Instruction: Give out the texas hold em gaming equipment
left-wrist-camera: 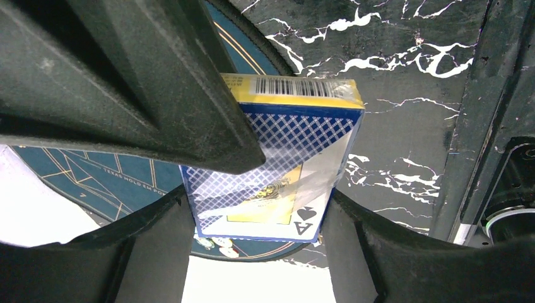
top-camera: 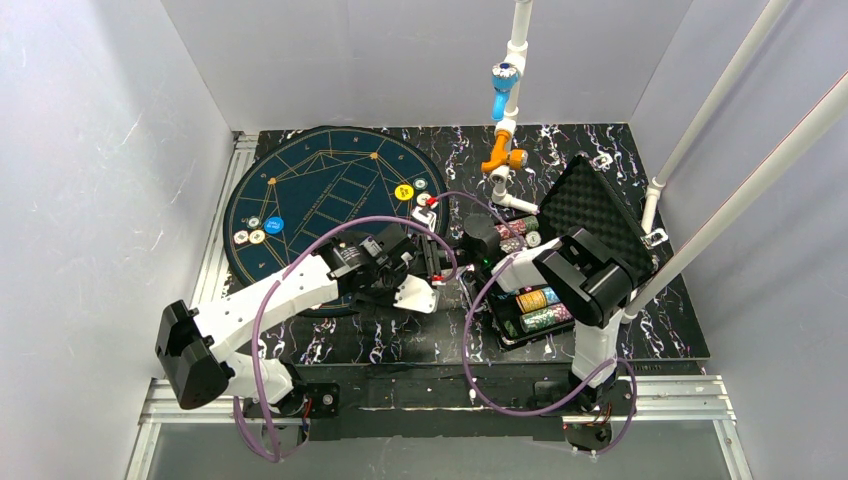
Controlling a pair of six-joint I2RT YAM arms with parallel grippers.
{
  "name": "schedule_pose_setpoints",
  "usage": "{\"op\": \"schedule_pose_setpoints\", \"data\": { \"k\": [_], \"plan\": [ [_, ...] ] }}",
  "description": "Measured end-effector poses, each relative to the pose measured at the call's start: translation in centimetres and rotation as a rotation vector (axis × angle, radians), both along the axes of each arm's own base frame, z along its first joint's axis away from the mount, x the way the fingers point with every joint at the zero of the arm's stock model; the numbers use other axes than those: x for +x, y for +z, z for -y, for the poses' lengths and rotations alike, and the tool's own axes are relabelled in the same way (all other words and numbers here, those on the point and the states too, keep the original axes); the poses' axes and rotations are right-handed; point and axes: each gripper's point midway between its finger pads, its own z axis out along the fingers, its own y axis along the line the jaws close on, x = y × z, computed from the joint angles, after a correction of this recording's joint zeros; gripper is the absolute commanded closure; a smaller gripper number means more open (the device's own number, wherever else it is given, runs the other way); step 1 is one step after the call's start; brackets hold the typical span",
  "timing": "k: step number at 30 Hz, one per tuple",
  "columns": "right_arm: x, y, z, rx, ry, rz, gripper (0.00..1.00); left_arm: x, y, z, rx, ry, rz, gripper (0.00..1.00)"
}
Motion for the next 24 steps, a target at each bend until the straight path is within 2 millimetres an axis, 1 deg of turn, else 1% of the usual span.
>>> {"op": "schedule_pose_setpoints", "data": {
  "k": [2,3,4,5,7,9,10,11,15,16,21,23,24],
  "plan": [
    [-0.2,0.1,-0.1,0.007,0.008,-0.015,0.63,0.0,0.0,-0.1,0.002,0.004,-0.002,0.56],
    [-0.2,0.2,-0.1,0.010,0.010,-0.016,0.68,0.0,0.0,-0.1,0.003,0.007,-0.002,0.54],
    [-0.3,0.3,-0.1,0.012,0.014,-0.024,0.72,0.0,-0.1,-0.2,0.004,0.010,-0.003,0.50],
    [-0.3,0.3,-0.1,0.012,0.013,-0.029,0.76,0.1,-0.1,-0.2,0.003,0.012,-0.002,0.43],
    [-0.2,0.1,-0.1,0.003,0.011,-0.056,0.86,0.2,0.0,-0.3,0.000,0.022,-0.001,0.24],
    [-0.3,-0.1,-0.1,-0.001,0.015,-0.065,0.99,0.2,-0.1,-0.3,-0.006,0.033,-0.007,0.12],
    [-0.3,-0.2,-0.1,-0.004,0.015,-0.067,0.99,0.4,0.0,-0.4,-0.014,0.049,-0.010,0.06],
    [-0.3,-0.3,-0.1,-0.006,0.018,-0.070,0.99,0.6,0.2,-0.6,-0.026,0.069,-0.012,0.02],
    [0.1,-0.3,0.1,-0.008,0.006,-0.072,0.99,1.4,1.5,-1.4,-0.095,0.176,-0.046,0.02],
    [0.3,-0.4,0.2,-0.013,0.003,-0.074,0.99,1.8,2.3,-1.5,-0.126,0.210,-0.054,0.02],
    [0.9,-1.1,0.7,-0.049,-0.014,-0.090,0.99,4.1,7.7,-2.3,-0.332,0.378,-0.058,0.02],
    [1.0,-1.2,0.9,-0.055,-0.016,-0.090,0.99,4.3,9.1,-2.9,-0.393,0.441,-0.080,0.02],
    [1.0,-1.2,0.9,-0.054,-0.014,-0.086,0.99,4.2,9.5,-3.3,-0.415,0.471,-0.101,0.02]
  ]
}}
